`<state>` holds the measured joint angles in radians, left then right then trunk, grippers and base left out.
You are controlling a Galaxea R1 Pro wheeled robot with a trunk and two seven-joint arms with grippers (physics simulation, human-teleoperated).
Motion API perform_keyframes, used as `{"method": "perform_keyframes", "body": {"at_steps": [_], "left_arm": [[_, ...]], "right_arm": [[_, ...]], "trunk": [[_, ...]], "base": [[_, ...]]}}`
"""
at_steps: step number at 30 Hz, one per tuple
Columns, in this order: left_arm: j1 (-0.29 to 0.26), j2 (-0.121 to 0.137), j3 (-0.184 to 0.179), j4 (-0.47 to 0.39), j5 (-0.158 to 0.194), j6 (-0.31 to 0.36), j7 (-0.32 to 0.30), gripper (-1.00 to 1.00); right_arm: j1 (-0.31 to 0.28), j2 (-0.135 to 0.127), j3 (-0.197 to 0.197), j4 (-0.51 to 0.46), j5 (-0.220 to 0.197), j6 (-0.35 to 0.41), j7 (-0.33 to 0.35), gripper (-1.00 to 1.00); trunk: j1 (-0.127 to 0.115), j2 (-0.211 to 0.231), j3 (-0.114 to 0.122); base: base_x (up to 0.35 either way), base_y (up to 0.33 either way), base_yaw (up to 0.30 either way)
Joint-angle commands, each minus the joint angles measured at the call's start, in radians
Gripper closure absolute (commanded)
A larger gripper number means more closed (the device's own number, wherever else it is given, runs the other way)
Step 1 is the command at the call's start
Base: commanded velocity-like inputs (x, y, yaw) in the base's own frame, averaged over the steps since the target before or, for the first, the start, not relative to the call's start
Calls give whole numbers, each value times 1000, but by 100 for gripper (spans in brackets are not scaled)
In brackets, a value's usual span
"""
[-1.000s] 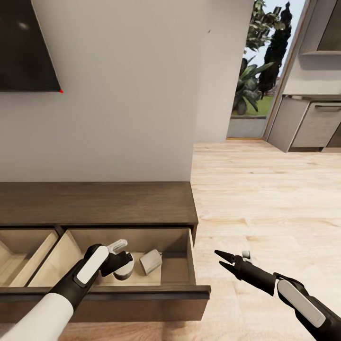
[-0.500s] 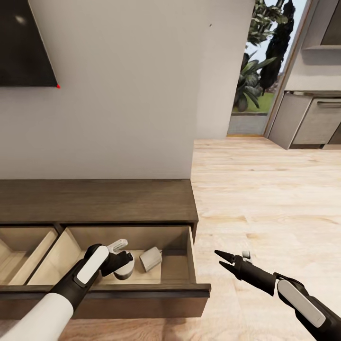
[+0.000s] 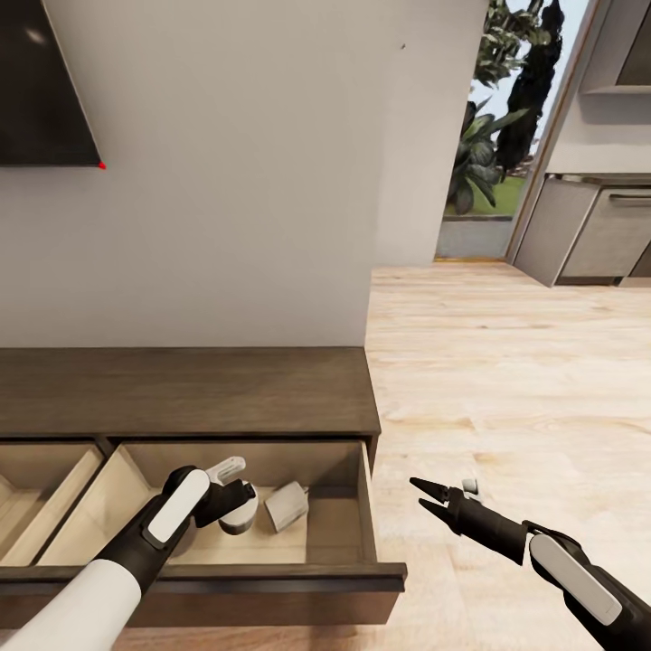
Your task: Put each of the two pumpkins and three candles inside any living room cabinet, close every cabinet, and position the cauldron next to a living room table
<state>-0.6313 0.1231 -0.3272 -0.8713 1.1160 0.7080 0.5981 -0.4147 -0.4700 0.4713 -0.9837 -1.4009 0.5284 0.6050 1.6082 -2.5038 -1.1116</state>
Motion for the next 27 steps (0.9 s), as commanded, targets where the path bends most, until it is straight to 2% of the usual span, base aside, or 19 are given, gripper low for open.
{"method": "perform_keyframes", "body": {"at_steps": [1,9,15,27], "left_arm": [[-1,1,-4,-2,10,-1,11,100],[-1,2,-4,-2,10,-1,14,100],[-1,4,-3,-2,8,-2,11,100],[-1,4,-3,-2,7,-5,9,100]], "right_arm": [[-1,-1,3,0,-9,4,0,-100],[-1,-1,2,11,-9,4,1,-100],[-1,-1,-16,17,-9,4,1,-100],[-1,-1,-17,17,-9,4,1,-100]], "trunk": [[0,0,-1],[0,0,-1],[3,-2,-24],[8,-5,-71]], "base": [[24,-2,0],[4,0,0],[0,0,0],[0,0,0]]}}
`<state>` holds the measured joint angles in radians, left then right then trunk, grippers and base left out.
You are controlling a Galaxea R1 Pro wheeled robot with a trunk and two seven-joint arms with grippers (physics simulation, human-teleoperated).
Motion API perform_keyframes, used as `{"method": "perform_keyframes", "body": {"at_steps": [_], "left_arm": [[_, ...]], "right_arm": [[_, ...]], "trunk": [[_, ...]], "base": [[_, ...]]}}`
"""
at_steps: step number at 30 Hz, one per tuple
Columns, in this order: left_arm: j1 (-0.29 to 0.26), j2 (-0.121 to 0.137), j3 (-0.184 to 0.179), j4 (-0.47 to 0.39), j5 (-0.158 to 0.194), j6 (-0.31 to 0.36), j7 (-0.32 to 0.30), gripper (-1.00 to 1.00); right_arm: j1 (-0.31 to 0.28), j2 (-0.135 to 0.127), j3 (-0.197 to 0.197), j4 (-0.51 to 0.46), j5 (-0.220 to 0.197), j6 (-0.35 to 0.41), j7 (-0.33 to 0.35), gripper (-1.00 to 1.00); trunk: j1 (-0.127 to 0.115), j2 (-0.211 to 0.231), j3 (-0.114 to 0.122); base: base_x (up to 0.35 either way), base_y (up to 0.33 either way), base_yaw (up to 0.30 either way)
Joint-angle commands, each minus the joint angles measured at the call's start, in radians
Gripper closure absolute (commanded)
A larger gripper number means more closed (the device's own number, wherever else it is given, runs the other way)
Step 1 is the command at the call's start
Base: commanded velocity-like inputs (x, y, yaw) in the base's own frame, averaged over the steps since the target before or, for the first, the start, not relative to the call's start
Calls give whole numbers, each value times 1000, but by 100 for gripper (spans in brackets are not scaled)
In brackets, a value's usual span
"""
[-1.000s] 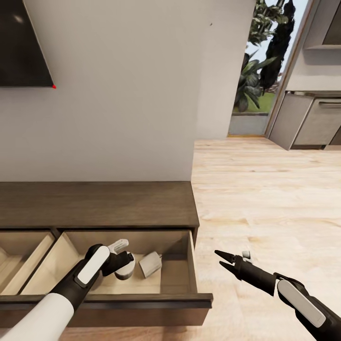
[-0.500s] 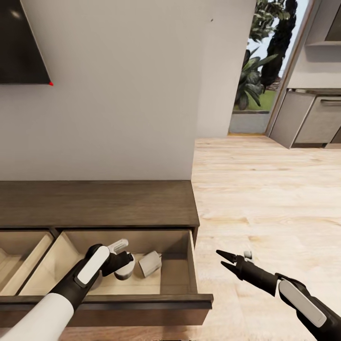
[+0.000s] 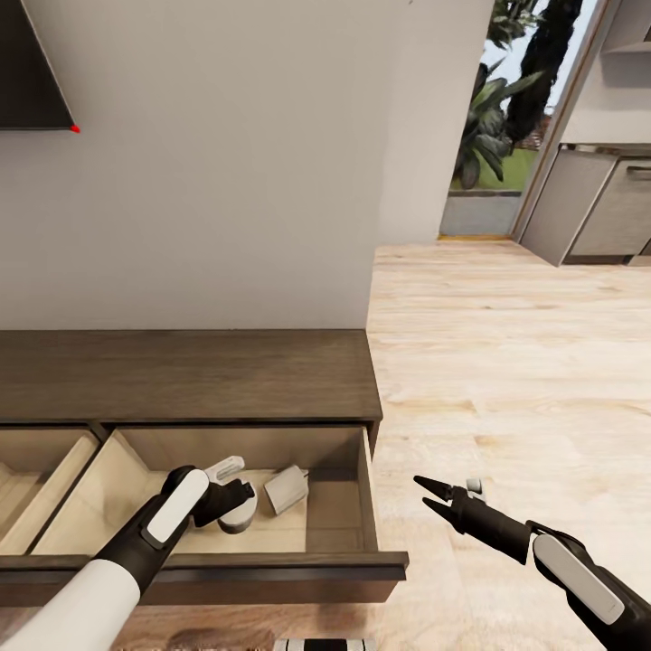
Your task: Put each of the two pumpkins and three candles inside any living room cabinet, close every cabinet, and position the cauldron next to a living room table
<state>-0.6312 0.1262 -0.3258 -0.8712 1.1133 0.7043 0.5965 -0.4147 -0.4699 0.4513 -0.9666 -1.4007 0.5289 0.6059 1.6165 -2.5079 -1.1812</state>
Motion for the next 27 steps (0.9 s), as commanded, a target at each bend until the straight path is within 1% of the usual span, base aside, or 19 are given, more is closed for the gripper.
{"method": "perform_keyframes", "body": {"at_steps": [1,3,4,14,17,27], "left_arm": [[-1,1,-4,-2,10,-2,11,100],[-1,1,-3,-3,10,-3,11,100],[-1,2,-3,-3,10,-3,11,-100],[-1,2,3,-4,11,-5,12,-100],[-1,1,6,-16,14,-5,14,-100],[-1,2,15,-26,25,1,16,-100]], "right_arm": [[-1,-1,3,0,-9,4,0,-100],[-1,-1,3,0,-9,4,0,-100],[-1,-1,3,0,-9,4,0,-100],[-1,-1,3,0,-9,4,0,-100],[-1,-1,3,1,-9,4,0,-100],[-1,-1,3,2,-9,4,0,-100]], "trunk": [[0,0,-1],[0,0,-1],[0,0,-1],[0,0,-1],[0,0,-1],[-5,2,38]], "base": [[0,0,0],[0,0,0],[0,0,0],[0,0,0],[0,0,0],[-12,0,0]]}}
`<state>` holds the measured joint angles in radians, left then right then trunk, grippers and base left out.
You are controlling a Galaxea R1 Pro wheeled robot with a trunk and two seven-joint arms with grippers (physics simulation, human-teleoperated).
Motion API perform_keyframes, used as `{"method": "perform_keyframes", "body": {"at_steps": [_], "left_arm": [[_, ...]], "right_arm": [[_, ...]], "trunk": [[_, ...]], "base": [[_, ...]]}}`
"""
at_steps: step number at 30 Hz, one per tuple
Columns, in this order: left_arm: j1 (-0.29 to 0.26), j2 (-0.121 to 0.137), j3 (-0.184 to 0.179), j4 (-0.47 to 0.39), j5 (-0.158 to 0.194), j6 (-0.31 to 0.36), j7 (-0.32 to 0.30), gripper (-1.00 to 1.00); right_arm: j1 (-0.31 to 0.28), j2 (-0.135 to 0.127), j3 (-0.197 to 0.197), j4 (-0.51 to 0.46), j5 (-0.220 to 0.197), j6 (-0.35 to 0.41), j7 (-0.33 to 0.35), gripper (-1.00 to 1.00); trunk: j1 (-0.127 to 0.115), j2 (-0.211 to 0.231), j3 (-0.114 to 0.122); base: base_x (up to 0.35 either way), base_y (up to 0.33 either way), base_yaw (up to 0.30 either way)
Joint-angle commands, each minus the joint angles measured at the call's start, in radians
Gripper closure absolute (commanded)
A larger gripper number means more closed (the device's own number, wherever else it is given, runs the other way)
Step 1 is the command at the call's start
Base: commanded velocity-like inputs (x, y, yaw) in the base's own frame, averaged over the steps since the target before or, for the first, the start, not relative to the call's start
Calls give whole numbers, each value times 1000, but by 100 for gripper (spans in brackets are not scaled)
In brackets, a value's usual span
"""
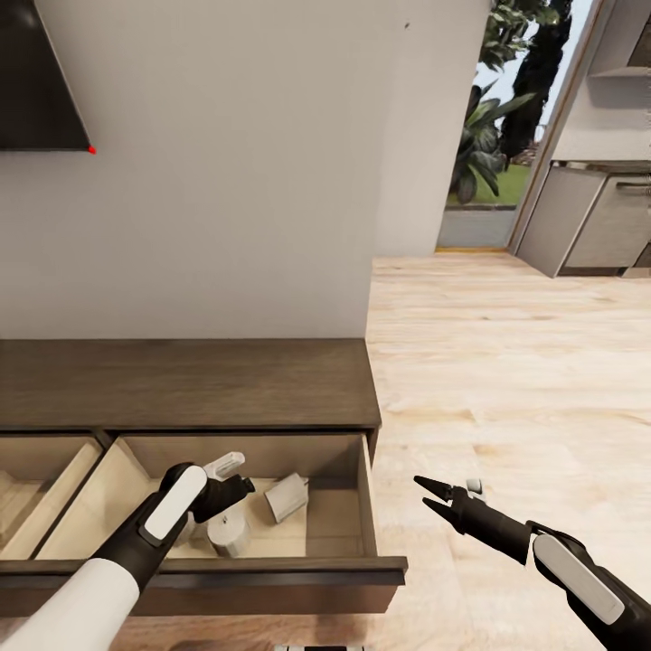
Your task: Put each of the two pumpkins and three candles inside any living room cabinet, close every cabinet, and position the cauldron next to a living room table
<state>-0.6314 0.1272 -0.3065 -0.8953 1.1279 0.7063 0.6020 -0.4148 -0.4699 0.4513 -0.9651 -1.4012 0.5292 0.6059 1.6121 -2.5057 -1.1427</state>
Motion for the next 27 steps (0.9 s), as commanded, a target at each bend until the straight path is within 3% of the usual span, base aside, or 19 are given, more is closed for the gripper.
{"method": "perform_keyframes", "body": {"at_steps": [1,6,12,17,27], "left_arm": [[-1,1,-4,-2,12,-1,10,-100],[-1,2,1,-7,13,0,9,-100],[-1,2,75,-8,14,2,7,-100],[-1,1,82,-8,13,3,7,-100],[-1,0,83,-8,13,3,7,-100]], "right_arm": [[-1,-1,3,0,-8,4,0,-100],[-1,-1,3,0,-8,3,0,-100],[-1,-1,2,-1,-8,4,1,-100],[-1,-1,3,-1,-8,3,1,-100],[-1,-1,3,0,-8,3,2,-100]], "trunk": [[-1,0,3],[-3,1,22],[-6,2,46],[-8,4,65],[-16,13,103]], "base": [[-197,0,0],[-145,0,0],[-12,0,0],[-13,0,0],[-189,0,0]]}}
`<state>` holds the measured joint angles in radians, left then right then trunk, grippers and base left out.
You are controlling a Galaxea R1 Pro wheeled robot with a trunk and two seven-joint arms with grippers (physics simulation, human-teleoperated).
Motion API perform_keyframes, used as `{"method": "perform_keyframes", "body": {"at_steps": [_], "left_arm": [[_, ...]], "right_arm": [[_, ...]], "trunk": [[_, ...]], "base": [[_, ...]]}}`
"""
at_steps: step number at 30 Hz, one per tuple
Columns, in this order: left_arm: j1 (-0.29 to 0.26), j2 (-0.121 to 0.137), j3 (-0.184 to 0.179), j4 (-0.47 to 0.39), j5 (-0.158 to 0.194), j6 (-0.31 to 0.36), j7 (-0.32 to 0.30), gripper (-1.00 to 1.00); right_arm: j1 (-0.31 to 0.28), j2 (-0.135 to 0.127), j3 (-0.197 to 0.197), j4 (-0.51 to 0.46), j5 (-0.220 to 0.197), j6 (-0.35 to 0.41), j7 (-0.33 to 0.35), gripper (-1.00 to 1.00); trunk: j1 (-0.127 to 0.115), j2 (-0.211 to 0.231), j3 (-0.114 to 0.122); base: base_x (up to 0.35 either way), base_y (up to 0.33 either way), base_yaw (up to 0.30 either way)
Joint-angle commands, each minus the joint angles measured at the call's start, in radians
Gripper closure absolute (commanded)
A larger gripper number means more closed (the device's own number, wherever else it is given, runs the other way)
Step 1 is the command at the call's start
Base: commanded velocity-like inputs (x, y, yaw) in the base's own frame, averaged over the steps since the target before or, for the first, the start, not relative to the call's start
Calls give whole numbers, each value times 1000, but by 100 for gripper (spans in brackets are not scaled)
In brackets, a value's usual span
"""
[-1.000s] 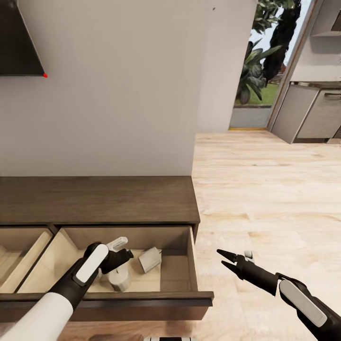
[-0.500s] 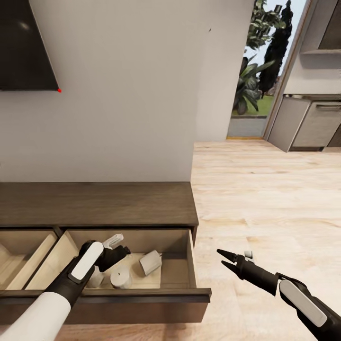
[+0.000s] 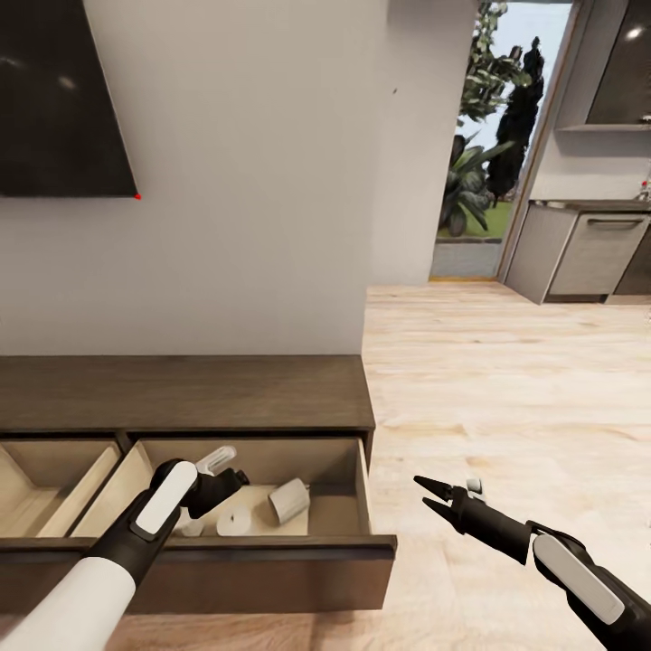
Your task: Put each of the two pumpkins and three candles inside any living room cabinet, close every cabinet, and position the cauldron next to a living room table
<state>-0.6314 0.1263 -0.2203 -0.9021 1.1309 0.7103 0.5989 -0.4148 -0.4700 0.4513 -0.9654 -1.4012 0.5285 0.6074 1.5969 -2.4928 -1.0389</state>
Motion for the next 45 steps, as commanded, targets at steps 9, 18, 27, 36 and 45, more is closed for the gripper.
{"method": "perform_keyframes", "body": {"at_steps": [9,18,27,36,45], "left_arm": [[-1,1,-4,-1,10,-1,10,-100],[-1,1,-5,-2,10,-1,10,-100],[-1,1,-7,-3,10,-2,10,-100],[-1,1,-7,-3,10,-1,10,-100],[-1,1,-7,-3,10,-1,10,-100]], "right_arm": [[-1,-1,3,1,-9,4,0,-100],[-1,-1,3,1,-9,4,0,-100],[-1,-2,3,1,-9,4,0,-100],[-1,-1,3,1,-9,4,0,-100],[-1,-1,3,1,-9,4,0,-100]], "trunk": [[-35,63,27],[-70,126,56],[-104,189,84],[-139,252,112],[-173,315,140]], "base": [[-194,0,0],[-51,0,0],[0,0,0],[-128,0,0],[-163,0,0]]}}
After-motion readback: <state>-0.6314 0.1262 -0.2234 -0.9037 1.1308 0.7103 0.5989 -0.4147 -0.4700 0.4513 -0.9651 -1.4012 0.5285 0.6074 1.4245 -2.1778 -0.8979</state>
